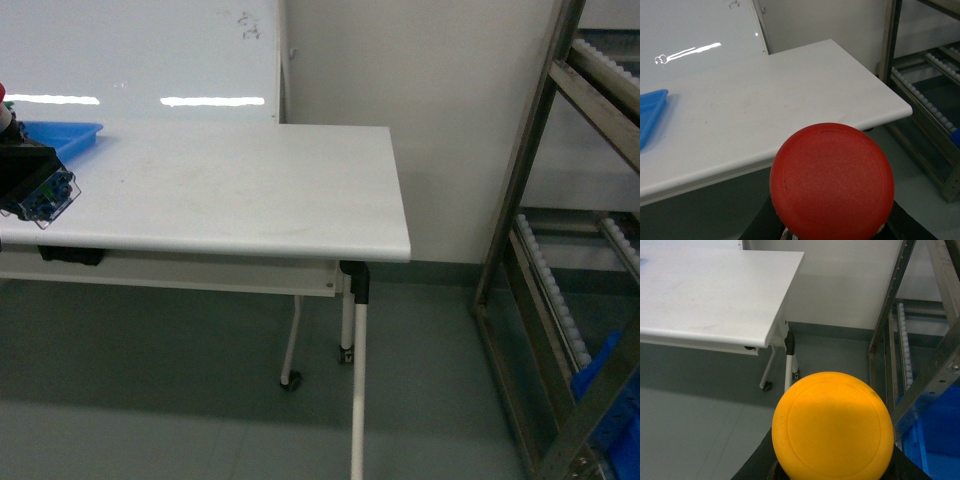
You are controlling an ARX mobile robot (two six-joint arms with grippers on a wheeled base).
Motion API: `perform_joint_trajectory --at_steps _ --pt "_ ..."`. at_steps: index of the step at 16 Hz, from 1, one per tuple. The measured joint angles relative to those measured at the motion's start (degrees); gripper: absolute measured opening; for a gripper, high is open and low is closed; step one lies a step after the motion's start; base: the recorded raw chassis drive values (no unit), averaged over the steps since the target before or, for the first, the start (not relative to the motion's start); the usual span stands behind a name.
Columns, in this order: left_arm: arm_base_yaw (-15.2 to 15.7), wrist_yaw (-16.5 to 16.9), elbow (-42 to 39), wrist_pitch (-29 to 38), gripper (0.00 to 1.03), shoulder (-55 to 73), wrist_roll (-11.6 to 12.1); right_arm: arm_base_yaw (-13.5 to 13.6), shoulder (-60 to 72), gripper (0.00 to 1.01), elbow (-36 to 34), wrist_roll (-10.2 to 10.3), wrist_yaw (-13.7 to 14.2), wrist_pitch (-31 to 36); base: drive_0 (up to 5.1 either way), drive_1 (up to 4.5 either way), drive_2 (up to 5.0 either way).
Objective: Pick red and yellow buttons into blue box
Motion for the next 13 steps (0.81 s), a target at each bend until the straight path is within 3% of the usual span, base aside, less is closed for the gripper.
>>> perform_joint_trajectory --at_steps 13 --pt "0.00 -0.02 0.00 -0.04 0.24 0.00 0.02 0.00 0.00 0.25 0.00 0.00 -0.04 -0.17 4.6 -2.27 -2.3"
